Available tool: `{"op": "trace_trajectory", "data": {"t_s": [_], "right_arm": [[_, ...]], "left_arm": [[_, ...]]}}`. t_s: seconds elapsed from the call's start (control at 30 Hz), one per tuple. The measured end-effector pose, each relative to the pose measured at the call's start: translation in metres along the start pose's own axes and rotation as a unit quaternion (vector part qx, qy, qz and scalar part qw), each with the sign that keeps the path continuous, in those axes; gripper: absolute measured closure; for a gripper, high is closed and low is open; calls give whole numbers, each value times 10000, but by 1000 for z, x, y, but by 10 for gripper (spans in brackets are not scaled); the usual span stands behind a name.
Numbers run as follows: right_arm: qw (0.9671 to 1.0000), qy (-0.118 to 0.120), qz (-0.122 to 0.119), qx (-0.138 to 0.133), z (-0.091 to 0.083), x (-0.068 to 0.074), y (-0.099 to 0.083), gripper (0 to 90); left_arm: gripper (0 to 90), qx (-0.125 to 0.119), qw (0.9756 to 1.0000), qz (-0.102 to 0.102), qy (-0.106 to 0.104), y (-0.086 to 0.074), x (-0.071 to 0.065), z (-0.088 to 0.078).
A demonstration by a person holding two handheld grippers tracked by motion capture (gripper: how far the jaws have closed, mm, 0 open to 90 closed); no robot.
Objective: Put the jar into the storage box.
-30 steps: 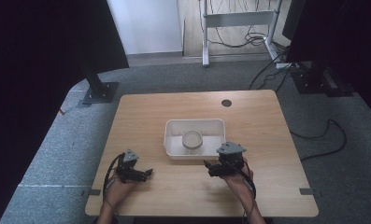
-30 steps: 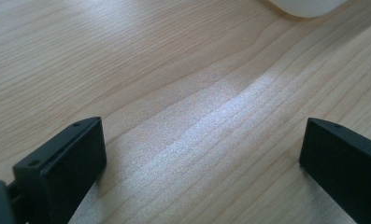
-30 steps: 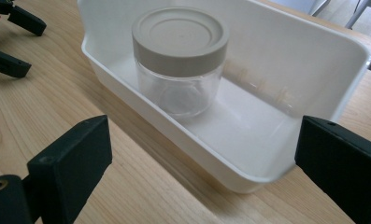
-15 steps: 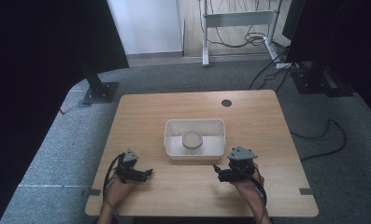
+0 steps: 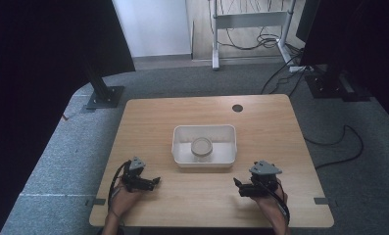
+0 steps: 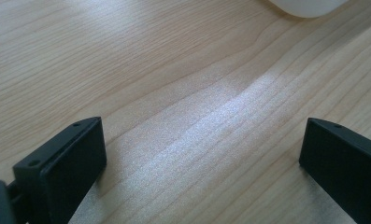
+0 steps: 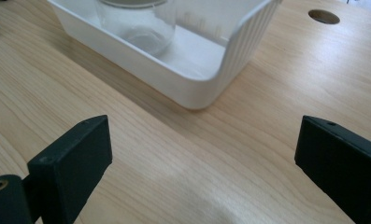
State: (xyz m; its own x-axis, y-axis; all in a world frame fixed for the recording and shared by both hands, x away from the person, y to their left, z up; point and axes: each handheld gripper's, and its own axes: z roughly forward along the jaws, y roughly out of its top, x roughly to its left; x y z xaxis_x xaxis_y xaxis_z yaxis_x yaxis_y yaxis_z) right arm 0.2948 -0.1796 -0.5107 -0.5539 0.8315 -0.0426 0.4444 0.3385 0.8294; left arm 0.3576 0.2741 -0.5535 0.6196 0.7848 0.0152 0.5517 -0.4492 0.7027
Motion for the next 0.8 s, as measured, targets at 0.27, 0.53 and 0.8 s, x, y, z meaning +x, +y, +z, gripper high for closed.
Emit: {"op": "trace_trajectory", "data": {"t_s": [0.27,0.53,0.8], "right_arm": [[9999,-86,89,33,-6,-5,-13,38],[9997,-148,142,137,-9,-9,-25,38],[9993,-205,213,238,-11,-12,-35,38]], "left_arm": [[6,1,10000,-1,3,0,0,0],[6,1,10000,-5,5,0,0,0],[6,1,10000,-6,5,0,0,0]]}}
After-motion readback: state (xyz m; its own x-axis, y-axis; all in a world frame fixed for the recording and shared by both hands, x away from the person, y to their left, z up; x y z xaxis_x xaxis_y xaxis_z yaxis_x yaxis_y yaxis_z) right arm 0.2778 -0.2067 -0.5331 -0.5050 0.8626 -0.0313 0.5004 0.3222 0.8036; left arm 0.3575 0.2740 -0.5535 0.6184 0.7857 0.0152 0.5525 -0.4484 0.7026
